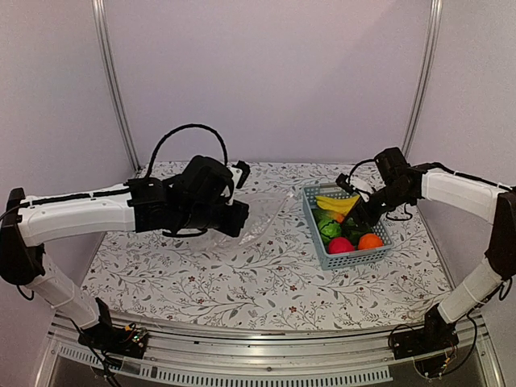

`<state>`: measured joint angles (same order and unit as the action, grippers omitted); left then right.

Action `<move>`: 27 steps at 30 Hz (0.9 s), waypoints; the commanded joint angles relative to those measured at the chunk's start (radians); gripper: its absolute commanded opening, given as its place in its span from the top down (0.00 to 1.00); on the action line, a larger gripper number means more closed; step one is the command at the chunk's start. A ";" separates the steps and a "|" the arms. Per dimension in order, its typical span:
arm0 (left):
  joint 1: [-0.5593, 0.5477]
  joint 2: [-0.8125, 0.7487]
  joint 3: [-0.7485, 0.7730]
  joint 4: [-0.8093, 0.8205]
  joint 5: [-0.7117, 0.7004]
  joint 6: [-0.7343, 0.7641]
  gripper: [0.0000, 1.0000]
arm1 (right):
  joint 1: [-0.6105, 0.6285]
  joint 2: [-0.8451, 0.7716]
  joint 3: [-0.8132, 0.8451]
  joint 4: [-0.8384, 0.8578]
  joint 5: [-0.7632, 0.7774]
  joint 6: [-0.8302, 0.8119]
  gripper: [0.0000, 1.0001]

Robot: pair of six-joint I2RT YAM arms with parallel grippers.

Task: Place the food in the zip-top bag and seal the zipper
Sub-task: Pick up the fake fruit from the bin.

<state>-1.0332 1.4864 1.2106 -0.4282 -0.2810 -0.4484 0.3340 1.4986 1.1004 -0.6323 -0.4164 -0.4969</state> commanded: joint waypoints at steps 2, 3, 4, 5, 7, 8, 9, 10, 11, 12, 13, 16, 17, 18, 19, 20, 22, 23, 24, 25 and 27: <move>-0.022 -0.003 0.001 0.008 -0.019 -0.037 1.00 | 0.045 0.124 0.076 -0.004 0.057 -0.006 0.23; -0.022 -0.007 -0.002 0.004 -0.026 -0.041 1.00 | 0.048 0.138 0.086 -0.003 0.059 -0.005 0.22; -0.023 -0.011 -0.004 0.001 -0.030 -0.044 1.00 | 0.053 0.158 0.093 -0.001 0.060 -0.004 0.21; -0.024 -0.014 -0.007 -0.002 -0.033 -0.048 1.00 | 0.057 0.170 0.100 0.000 0.063 -0.003 0.19; -0.025 -0.023 -0.014 -0.001 -0.038 -0.052 1.00 | 0.062 0.197 0.116 -0.001 0.070 0.000 0.16; -0.026 -0.026 -0.016 -0.001 -0.039 -0.054 1.00 | 0.063 0.212 0.121 0.001 0.071 0.000 0.13; -0.026 -0.028 -0.019 -0.002 -0.042 -0.056 1.00 | 0.063 0.222 0.125 0.005 0.071 0.002 0.12; -0.026 -0.029 -0.020 -0.003 -0.043 -0.056 1.00 | 0.064 0.228 0.130 0.009 0.069 0.005 0.12; -0.027 -0.030 -0.020 -0.003 -0.043 -0.057 1.00 | 0.066 0.239 0.136 0.011 0.068 0.009 0.11; -0.027 -0.029 -0.019 -0.004 -0.042 -0.058 1.00 | 0.069 0.247 0.141 0.011 0.066 0.011 0.11; -0.027 -0.030 -0.020 -0.004 -0.042 -0.057 1.00 | 0.073 0.258 0.145 0.011 0.071 0.013 0.11; -0.027 -0.032 -0.023 -0.004 -0.046 -0.061 1.00 | 0.084 0.286 0.155 0.015 0.083 0.017 0.10; -0.027 -0.031 -0.023 -0.005 -0.046 -0.063 1.00 | 0.087 0.294 0.159 0.017 0.084 0.019 0.10; -0.029 -0.031 -0.023 -0.004 -0.045 -0.065 1.00 | 0.090 0.306 0.162 0.018 0.084 0.022 0.09; -0.029 -0.031 -0.024 -0.005 -0.045 -0.067 1.00 | 0.093 0.313 0.164 0.017 0.085 0.023 0.09; -0.030 -0.032 -0.026 -0.004 -0.047 -0.066 1.00 | 0.096 0.322 0.164 0.019 0.085 0.023 0.09; -0.031 -0.035 -0.029 -0.005 -0.053 -0.066 1.00 | 0.102 0.337 0.165 0.023 0.093 0.023 0.10; -0.030 -0.036 -0.031 -0.005 -0.056 -0.067 1.00 | 0.104 0.344 0.165 0.027 0.095 0.024 0.12; -0.031 -0.039 -0.032 -0.004 -0.056 -0.067 1.00 | 0.105 0.347 0.165 0.029 0.095 0.027 0.14; -0.031 -0.042 -0.034 -0.004 -0.058 -0.066 1.00 | 0.107 0.349 0.166 0.029 0.094 0.029 0.17; -0.033 -0.051 -0.038 -0.004 -0.059 -0.067 1.00 | 0.108 0.347 0.168 0.028 0.095 0.033 0.23</move>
<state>-1.0500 1.4784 1.1938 -0.4313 -0.3264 -0.5072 0.4320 1.8286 1.2446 -0.6151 -0.3321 -0.4789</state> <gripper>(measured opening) 0.004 0.813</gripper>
